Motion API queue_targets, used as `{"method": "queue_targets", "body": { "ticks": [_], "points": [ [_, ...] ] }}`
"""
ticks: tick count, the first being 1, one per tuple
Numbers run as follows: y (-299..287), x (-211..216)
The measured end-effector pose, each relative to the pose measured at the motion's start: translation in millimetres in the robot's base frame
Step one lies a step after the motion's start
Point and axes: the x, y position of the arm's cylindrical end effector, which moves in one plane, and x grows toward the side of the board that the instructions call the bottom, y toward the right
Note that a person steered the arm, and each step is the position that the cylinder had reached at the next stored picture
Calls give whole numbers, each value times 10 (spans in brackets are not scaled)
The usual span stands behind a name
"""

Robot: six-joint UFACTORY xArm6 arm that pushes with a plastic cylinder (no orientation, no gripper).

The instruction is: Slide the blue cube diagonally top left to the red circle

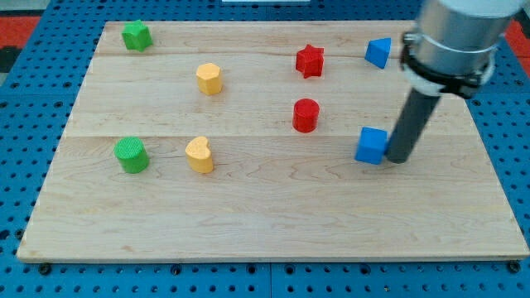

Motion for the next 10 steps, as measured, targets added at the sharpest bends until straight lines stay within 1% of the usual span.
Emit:
{"method": "queue_targets", "body": {
  "ticks": [1,3,4,5,6,8,10],
  "points": [
    [-71,36],
    [-274,-416],
    [-274,-109],
    [-395,104],
    [-471,-115],
    [-468,-898],
    [-491,-1167]
  ]
}}
